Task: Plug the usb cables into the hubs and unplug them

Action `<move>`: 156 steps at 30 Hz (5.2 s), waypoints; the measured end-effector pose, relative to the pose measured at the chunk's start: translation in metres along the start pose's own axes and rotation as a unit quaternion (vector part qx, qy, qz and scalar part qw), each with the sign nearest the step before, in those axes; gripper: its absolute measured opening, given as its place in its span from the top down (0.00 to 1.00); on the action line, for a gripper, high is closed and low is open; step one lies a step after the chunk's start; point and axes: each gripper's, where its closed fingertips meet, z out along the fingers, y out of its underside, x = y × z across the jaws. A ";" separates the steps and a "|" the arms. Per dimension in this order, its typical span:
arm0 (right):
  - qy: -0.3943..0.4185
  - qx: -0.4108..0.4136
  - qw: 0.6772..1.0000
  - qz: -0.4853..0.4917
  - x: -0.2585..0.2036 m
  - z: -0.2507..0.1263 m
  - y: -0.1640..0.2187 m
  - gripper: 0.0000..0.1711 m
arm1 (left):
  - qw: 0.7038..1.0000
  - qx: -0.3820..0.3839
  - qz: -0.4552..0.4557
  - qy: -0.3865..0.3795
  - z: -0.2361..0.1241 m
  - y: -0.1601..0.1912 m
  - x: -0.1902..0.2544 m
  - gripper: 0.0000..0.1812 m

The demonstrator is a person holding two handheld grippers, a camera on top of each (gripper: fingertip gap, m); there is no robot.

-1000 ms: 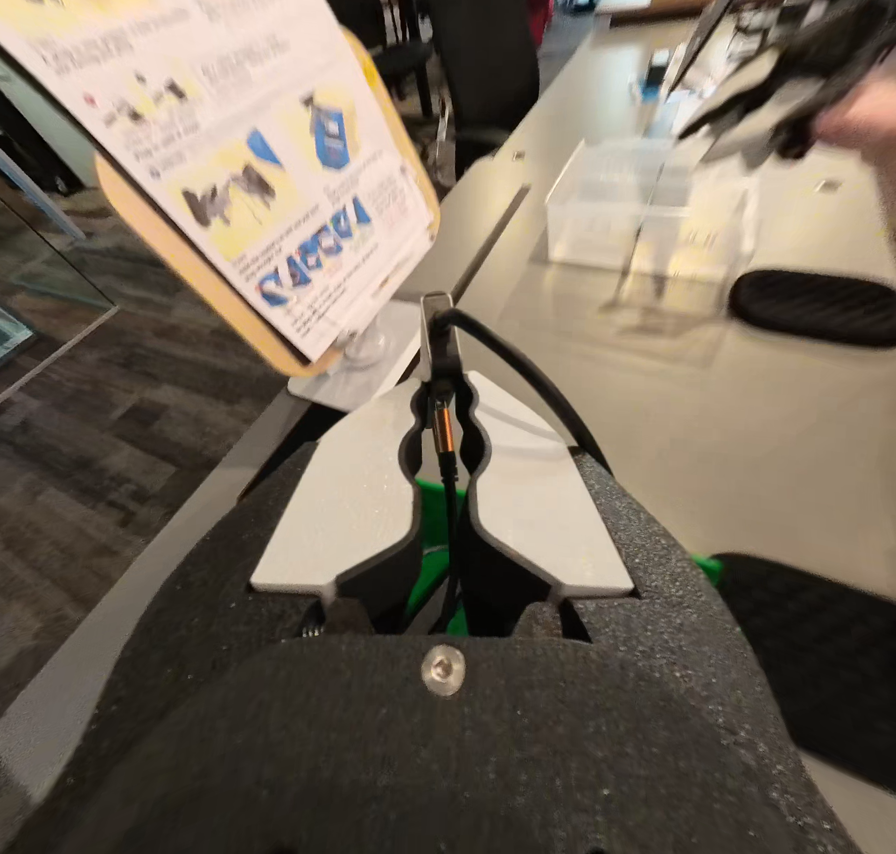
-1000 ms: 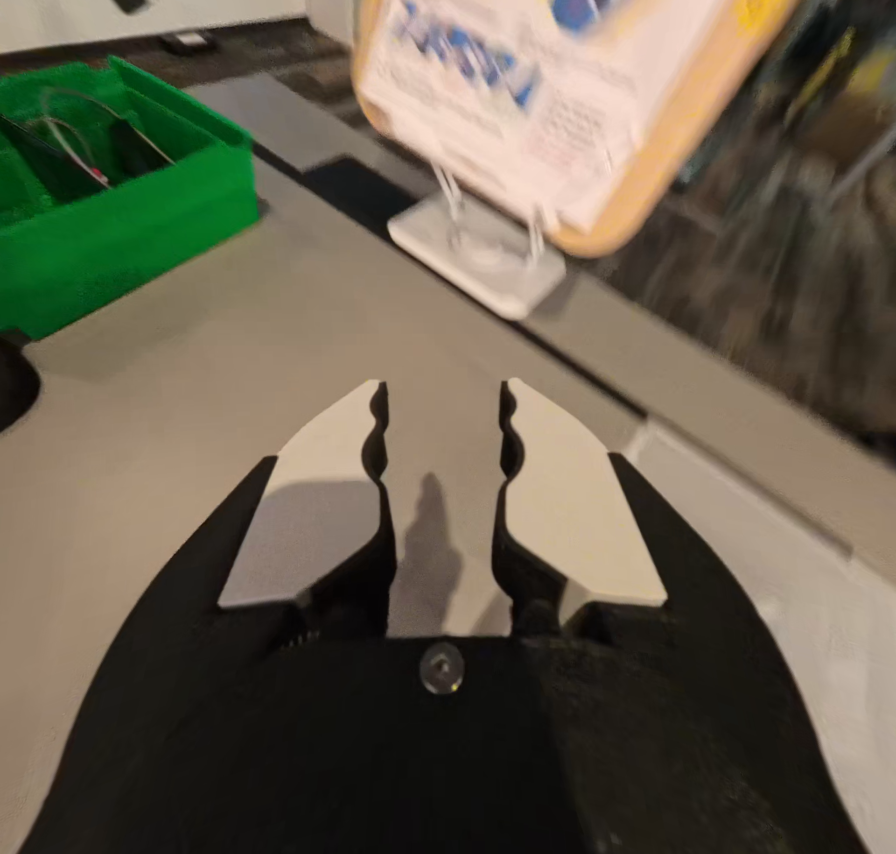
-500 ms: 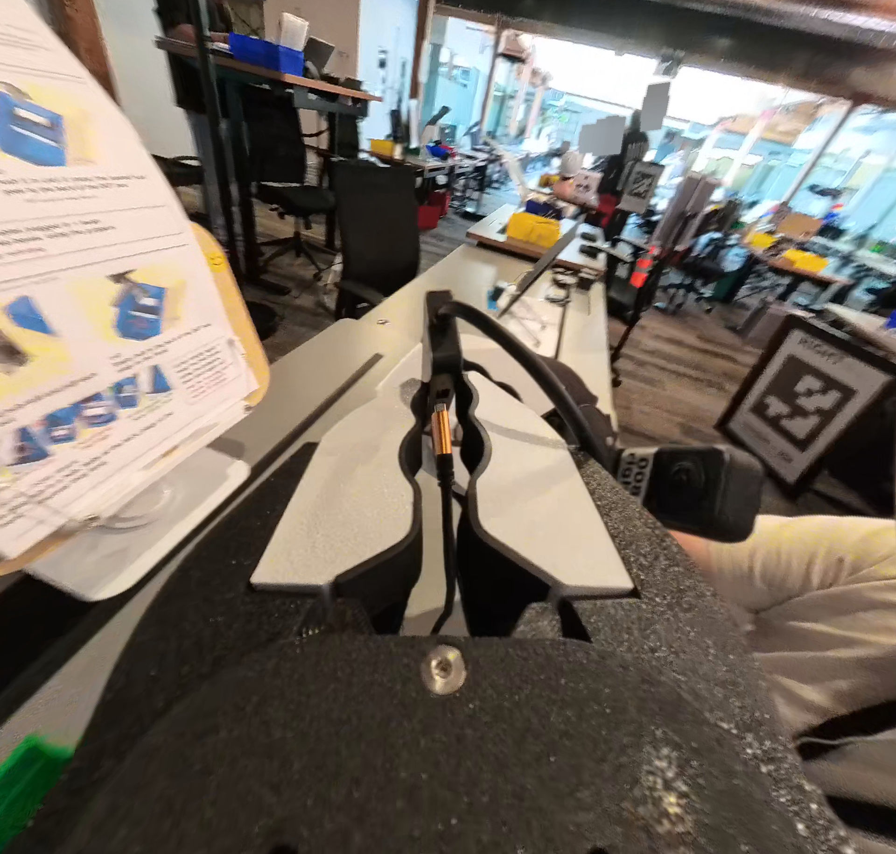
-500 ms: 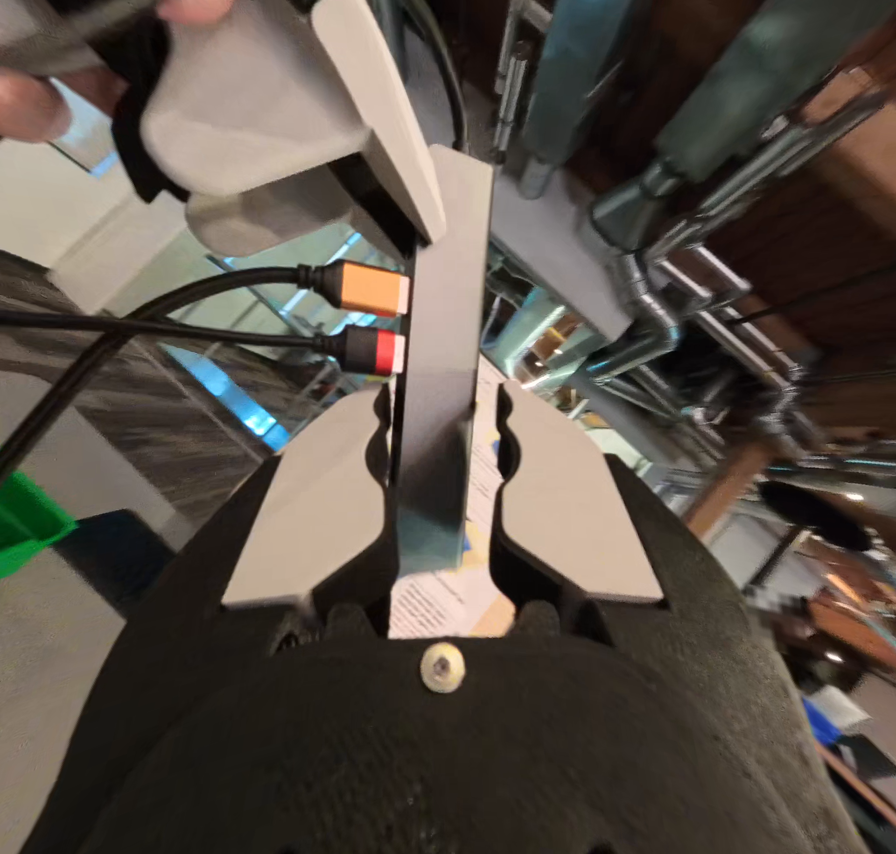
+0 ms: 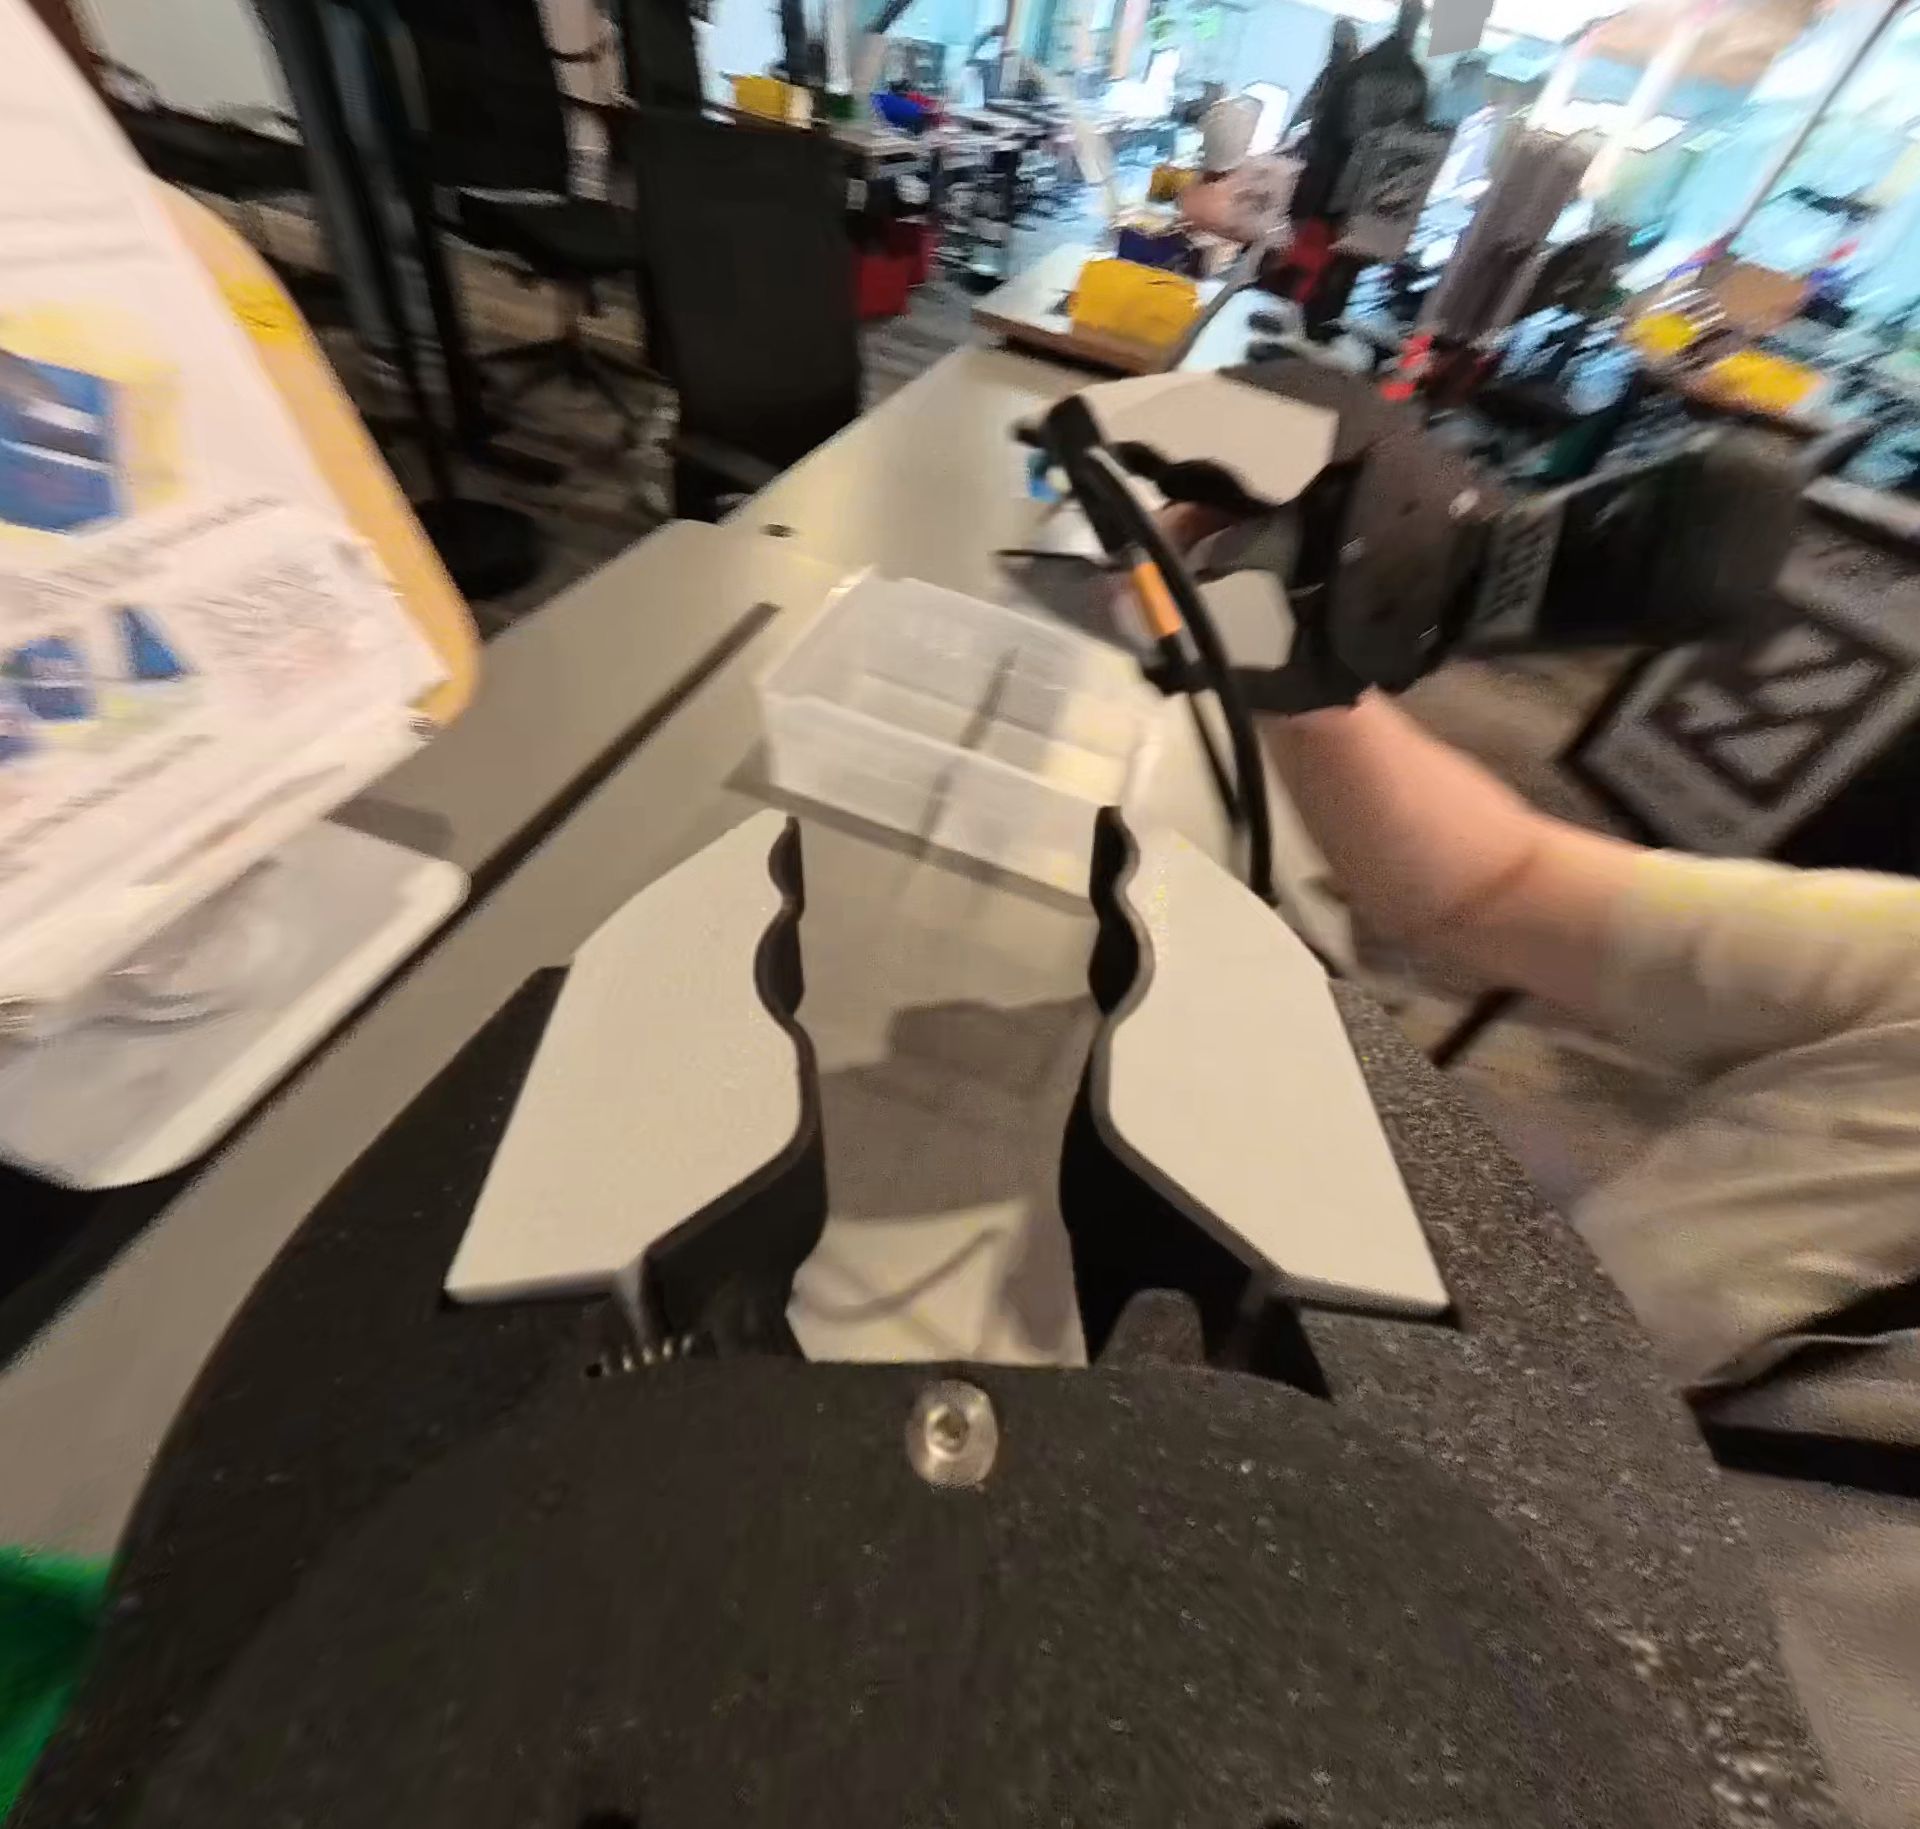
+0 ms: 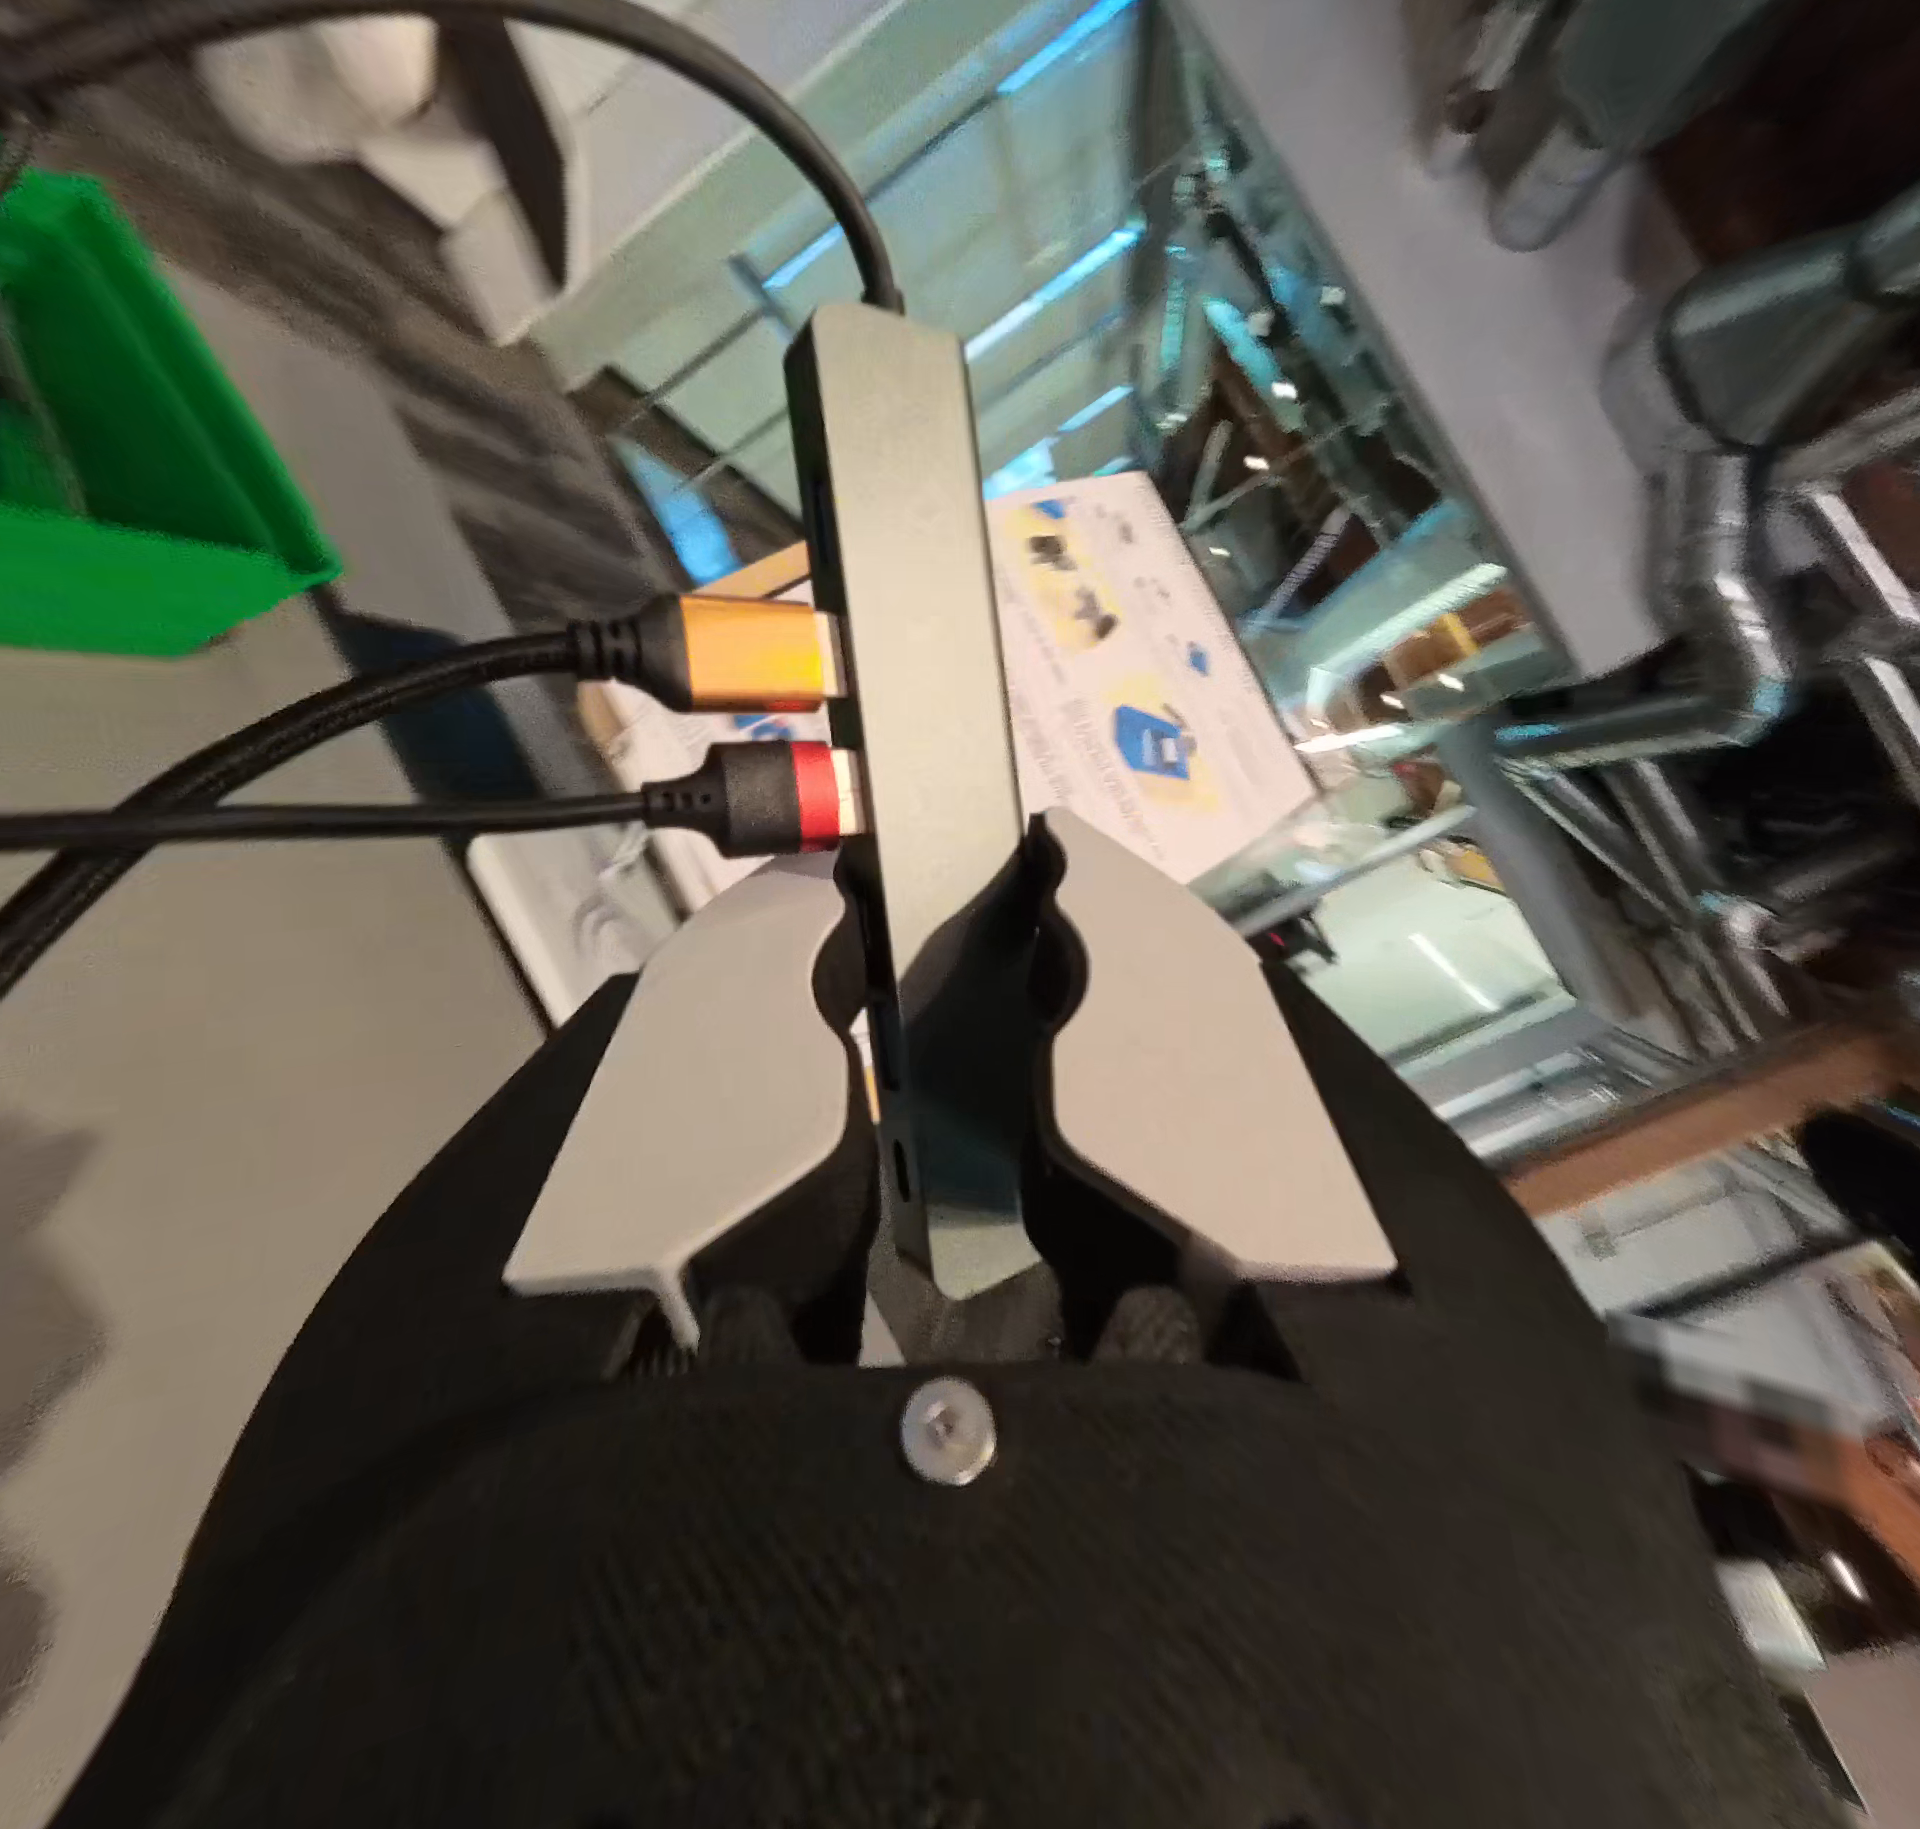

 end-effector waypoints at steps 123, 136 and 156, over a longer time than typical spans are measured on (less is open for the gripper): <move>-0.142 0.222 0.842 0.471 0.061 -0.129 -0.043 0.96 | 0.879 0.253 0.277 -0.293 -0.001 -0.071 0.022 0.83; -0.087 -0.131 0.935 0.319 0.047 -0.126 0.223 0.96 | 0.889 0.230 0.239 -0.315 -0.027 -0.034 0.009 0.83; -0.179 -0.296 0.878 0.332 -0.044 -0.150 0.302 0.76 | 0.919 0.218 0.248 -0.214 0.029 -0.042 0.050 0.83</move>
